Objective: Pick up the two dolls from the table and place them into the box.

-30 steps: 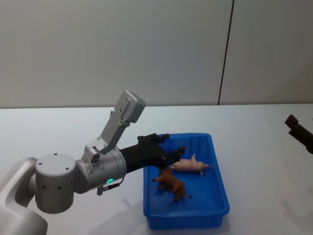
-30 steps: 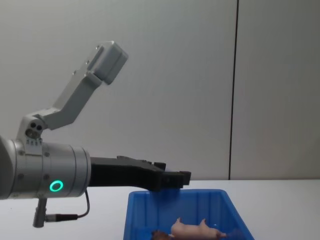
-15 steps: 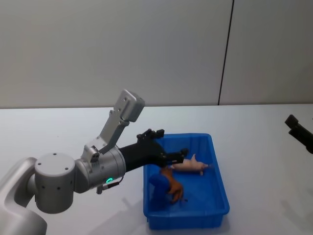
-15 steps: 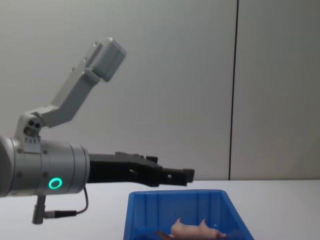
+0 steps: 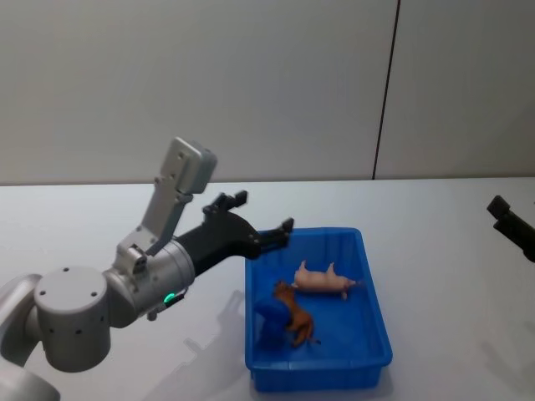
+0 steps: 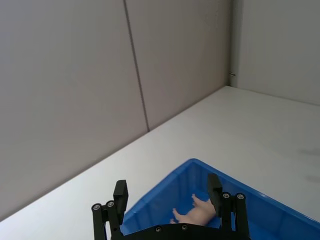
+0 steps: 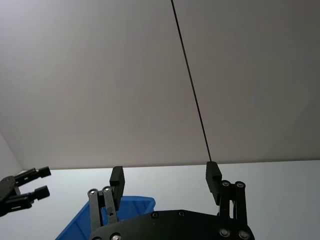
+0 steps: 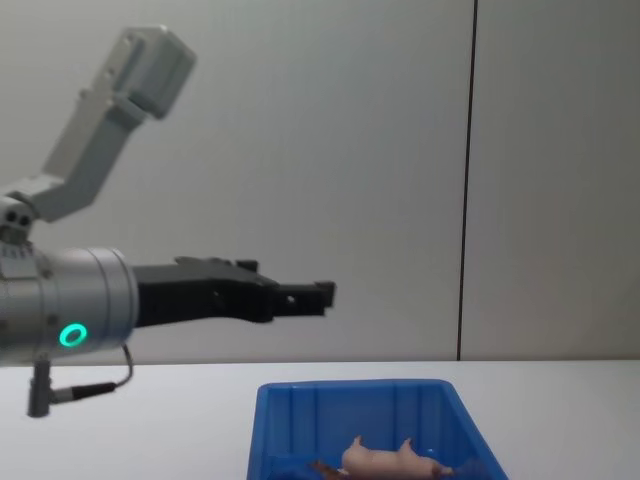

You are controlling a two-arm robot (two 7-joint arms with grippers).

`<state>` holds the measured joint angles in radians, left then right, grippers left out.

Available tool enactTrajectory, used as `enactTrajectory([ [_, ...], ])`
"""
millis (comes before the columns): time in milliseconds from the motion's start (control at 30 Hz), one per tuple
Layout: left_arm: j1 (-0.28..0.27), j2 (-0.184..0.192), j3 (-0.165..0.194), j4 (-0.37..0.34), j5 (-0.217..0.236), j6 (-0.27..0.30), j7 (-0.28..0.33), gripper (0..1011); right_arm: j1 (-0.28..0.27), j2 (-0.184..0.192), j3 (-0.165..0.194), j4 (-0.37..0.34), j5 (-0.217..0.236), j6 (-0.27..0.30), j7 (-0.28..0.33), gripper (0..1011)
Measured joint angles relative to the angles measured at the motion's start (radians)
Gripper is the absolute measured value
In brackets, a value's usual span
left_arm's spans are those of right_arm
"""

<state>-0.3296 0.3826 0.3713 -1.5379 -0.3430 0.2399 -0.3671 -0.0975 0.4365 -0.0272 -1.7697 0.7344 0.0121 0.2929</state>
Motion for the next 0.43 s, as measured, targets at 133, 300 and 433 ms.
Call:
enactTrajectory([
  [133, 0.019, 0.014, -0.009, -0.03, -0.005, -0.012, 0.054, 1001, 0.0, 0.0, 0.0, 0.0, 0.0, 0.0, 0.0, 1001],
  [300, 0.047, 0.034, -0.022, -0.073, -0.01, -0.03, 0.137, 1001, 0.0, 0.0, 0.0, 0.0, 0.0, 0.0, 0.0, 1001],
  [433, 0.064, 0.044, -0.03, -0.096, -0.012, -0.039, 0.188, 1001, 0.0, 0.0, 0.0, 0.0, 0.0, 0.0, 0.0, 1001],
])
